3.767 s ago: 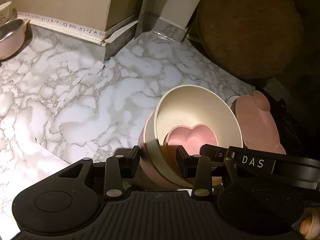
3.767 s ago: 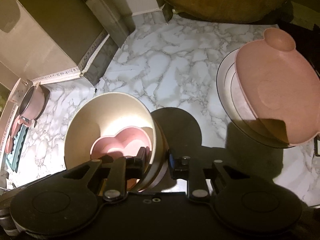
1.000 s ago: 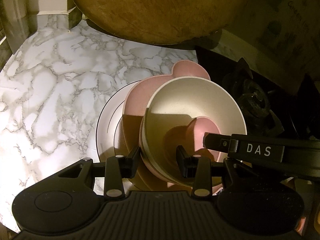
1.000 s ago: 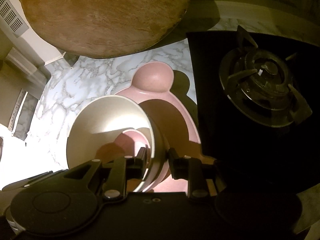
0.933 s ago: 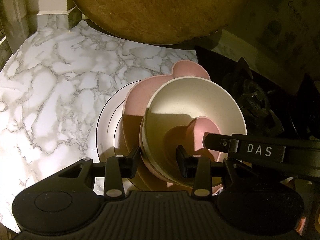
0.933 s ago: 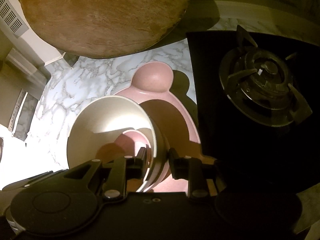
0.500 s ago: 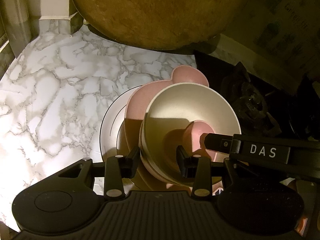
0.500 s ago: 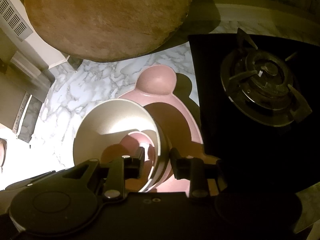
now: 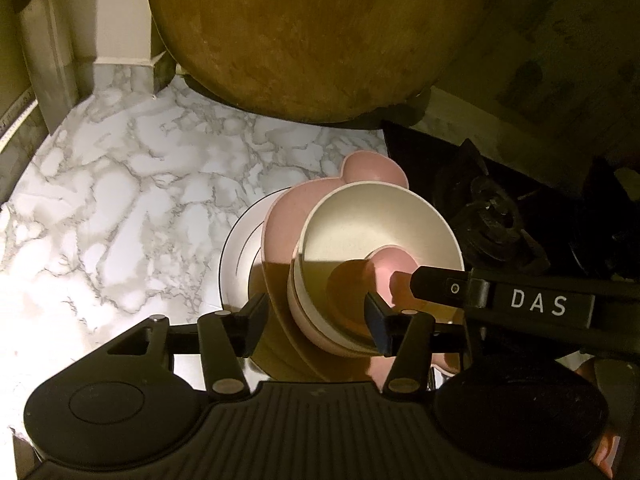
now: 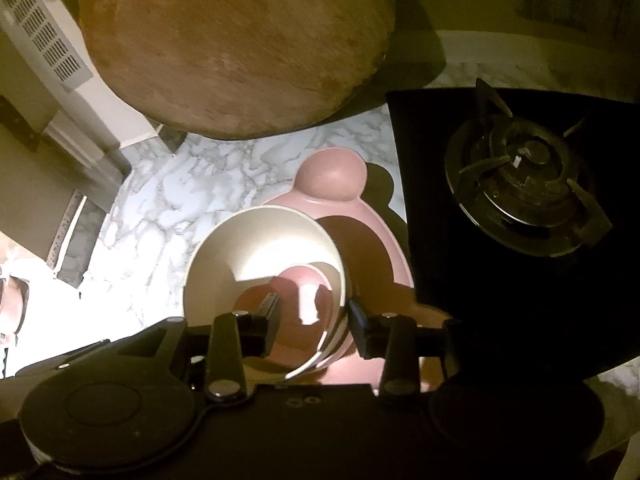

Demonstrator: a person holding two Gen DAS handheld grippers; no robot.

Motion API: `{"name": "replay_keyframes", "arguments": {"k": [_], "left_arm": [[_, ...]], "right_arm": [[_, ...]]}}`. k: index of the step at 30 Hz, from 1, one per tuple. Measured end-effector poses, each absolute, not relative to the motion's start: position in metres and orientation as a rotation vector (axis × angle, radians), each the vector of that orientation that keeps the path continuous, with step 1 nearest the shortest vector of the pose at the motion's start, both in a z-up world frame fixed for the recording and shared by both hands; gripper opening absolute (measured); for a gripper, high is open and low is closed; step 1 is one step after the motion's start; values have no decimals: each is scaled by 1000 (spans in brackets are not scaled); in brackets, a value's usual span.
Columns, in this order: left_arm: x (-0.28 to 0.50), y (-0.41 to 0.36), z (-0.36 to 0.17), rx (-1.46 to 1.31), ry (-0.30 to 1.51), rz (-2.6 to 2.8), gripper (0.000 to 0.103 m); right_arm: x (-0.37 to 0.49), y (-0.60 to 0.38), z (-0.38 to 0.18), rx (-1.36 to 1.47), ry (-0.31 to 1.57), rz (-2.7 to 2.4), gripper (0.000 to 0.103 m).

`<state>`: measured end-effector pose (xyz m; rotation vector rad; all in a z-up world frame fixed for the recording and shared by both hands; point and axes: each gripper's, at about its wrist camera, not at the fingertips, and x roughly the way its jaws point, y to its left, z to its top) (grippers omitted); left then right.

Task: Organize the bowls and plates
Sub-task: 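Open the right gripper and pull it back from the bowls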

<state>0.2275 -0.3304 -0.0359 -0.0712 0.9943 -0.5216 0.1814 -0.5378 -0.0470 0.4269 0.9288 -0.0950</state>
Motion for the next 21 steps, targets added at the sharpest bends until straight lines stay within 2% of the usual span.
{"name": "replay_keyframes", "arguments": {"k": [6, 12, 14, 21], "left_arm": [[213, -323, -25, -53, 945, -514, 57], [195, -310, -14, -25, 879, -516, 62], [189, -306, -11, -12, 861, -516, 62], [171, -292, -5, 8, 815, -516, 62]], "right_arm": [[168, -531, -38, 417, 897, -88, 43], [152, -523, -28, 400, 850, -74, 55], [146, -520, -24, 389, 829, -63, 62], [124, -512, -16, 379, 773, -32, 70]]}}
